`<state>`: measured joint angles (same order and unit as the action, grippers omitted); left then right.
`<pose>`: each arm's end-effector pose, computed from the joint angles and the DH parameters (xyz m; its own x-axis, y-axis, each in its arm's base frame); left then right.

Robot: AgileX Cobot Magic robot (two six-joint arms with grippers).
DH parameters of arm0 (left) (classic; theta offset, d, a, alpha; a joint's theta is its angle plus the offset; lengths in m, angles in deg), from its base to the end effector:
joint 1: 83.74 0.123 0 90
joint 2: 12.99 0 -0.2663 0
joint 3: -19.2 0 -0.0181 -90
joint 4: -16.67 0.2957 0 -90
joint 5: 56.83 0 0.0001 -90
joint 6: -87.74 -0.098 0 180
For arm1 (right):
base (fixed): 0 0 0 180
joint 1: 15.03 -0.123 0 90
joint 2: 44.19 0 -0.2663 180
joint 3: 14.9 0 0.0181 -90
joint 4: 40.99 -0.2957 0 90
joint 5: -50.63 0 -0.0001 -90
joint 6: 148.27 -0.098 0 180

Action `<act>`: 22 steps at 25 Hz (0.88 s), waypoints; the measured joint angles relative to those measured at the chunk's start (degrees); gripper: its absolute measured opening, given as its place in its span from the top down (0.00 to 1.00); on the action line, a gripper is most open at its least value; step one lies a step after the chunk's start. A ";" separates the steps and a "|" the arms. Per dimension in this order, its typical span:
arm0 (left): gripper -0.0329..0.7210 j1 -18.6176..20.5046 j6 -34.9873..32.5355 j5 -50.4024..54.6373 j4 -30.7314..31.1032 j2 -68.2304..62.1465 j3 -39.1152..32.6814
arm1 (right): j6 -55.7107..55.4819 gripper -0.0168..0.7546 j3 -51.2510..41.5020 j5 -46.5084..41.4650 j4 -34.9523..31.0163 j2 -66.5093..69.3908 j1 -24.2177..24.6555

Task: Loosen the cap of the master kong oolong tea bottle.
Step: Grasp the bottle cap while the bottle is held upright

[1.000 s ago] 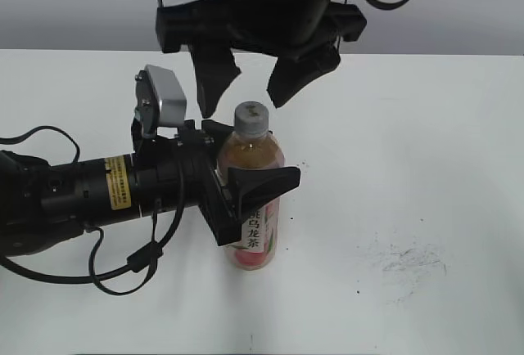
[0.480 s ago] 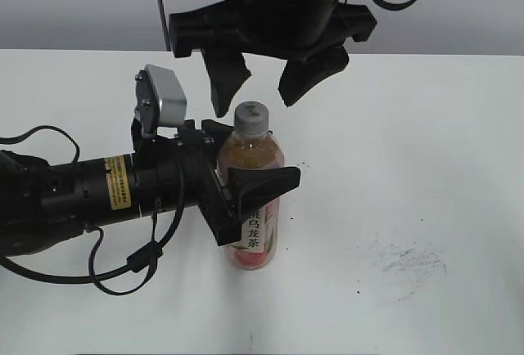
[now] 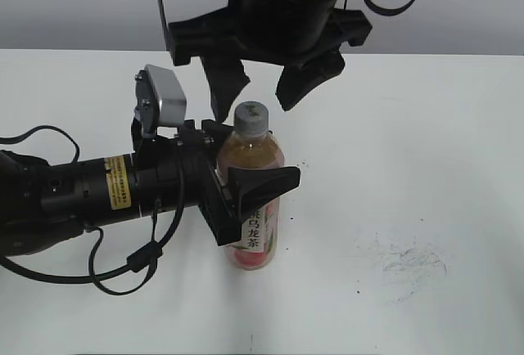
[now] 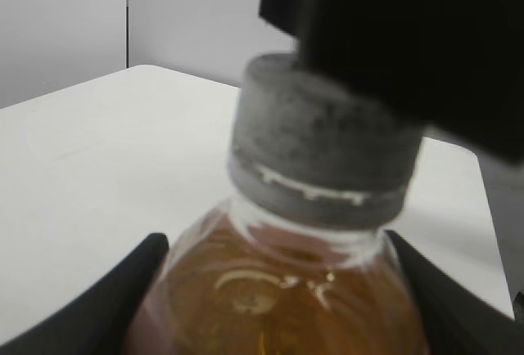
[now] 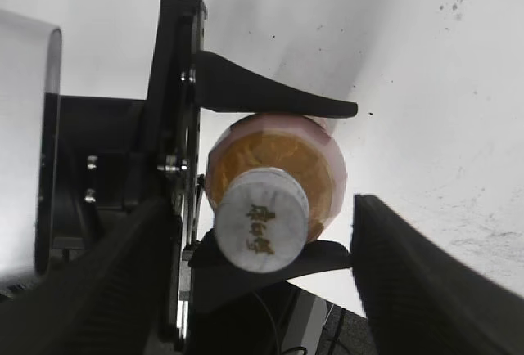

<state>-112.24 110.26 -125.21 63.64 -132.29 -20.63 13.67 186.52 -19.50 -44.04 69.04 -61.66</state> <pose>0.2526 -0.2129 0.0737 -0.1578 0.0714 -0.9849 0.9369 0.3260 -0.1264 0.2927 0.3170 0.2834 -0.8579 -0.4323 -0.2778 -0.4826 0.8635 0.1465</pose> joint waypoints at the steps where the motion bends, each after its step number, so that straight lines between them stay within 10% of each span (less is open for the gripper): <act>1: 0.37 0.00 0.00 0.00 0.00 0.00 0.00 | 0.35 0.30 0.00 0.00 0.00 0.33 0.00; 11: 0.37 0.00 0.00 0.00 0.00 0.00 0.00 | 4.94 0.63 -0.11 0.00 -0.16 1.42 0.00; 22: 0.37 0.00 0.00 0.00 -0.02 0.00 0.00 | 39.21 0.63 -0.11 0.00 -0.68 1.42 0.00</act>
<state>-112.24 110.26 -125.21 63.63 -132.29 -20.63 52.87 186.41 -19.50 -44.72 70.46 -61.66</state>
